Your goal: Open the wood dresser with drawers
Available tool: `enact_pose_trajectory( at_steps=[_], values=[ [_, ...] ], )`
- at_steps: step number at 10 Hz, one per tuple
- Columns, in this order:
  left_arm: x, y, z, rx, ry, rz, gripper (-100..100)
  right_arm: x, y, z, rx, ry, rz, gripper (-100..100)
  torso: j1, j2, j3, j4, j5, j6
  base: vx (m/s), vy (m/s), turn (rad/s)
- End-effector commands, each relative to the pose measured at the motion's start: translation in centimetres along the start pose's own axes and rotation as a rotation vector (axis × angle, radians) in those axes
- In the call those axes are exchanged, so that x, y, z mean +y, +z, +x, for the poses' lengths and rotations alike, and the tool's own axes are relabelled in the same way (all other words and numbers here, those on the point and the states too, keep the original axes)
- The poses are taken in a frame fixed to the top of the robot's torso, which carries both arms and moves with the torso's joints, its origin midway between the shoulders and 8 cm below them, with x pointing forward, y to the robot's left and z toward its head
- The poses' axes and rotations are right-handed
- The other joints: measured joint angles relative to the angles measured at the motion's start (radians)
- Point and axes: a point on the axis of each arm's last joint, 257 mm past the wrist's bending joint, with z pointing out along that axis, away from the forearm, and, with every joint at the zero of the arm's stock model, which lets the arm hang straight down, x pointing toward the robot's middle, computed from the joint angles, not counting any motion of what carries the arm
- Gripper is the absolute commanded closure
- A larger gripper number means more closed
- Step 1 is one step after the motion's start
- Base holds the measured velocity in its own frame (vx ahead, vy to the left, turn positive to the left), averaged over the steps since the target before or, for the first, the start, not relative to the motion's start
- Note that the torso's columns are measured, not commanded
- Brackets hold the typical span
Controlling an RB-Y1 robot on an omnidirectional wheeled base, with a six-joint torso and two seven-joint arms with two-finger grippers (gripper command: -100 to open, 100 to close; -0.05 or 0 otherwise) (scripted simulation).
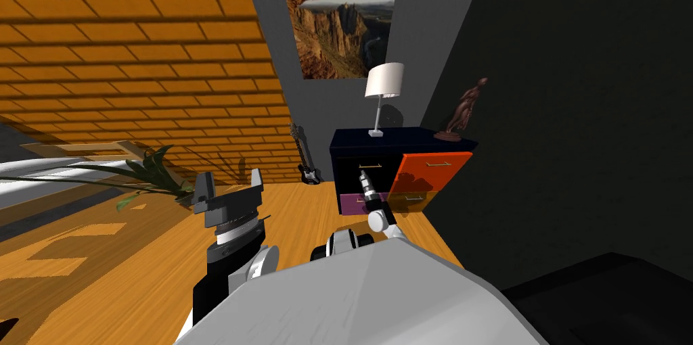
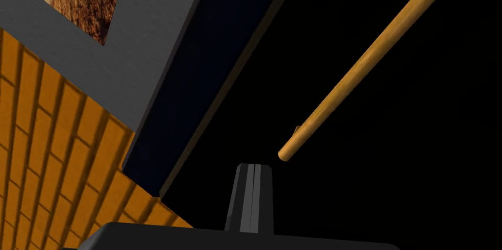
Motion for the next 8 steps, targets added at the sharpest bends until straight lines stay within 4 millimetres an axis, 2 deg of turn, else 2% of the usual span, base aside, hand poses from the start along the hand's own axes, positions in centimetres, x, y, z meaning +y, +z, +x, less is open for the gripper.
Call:
enact_pose_trajectory(
  at_steps=[1,4,5,6,8],
  values=[
    [0.0,0.0,0.0,0.000,0.000,0.000,0,0.1,-1.0,0.5,0.023,0.148,-0.032,100,0.000,0.000,0.000,0.000,0.000,0.000,-0.026,0.009,-0.070],
    [0.0,0.0,0.0,0.000,0.000,0.000,0,0.4,-2.3,0.9,0.051,0.312,-0.069,100,0.000,0.000,0.000,0.000,0.000,0.000,-0.028,0.007,-0.059],
    [0.0,0.0,0.0,0.000,0.000,0.000,0,0.3,-2.0,0.9,0.043,0.275,-0.061,100,0.000,0.000,0.000,0.000,0.000,0.000,-0.013,0.003,-0.015],
    [0.0,0.0,0.0,0.000,0.000,0.000,0,0.4,-2.3,0.9,0.053,0.331,-0.069,-100,0.000,-0.001,-0.001,0.000,0.000,0.000,0.054,0.011,0.032],
    [0.0,0.0,0.0,0.000,0.000,0.000,0,0.5,-2.6,0.9,0.062,0.379,-0.077,-100,0.001,-0.005,-0.003,-0.002,0.000,0.000,0.117,0.033,0.030]
  ],
)
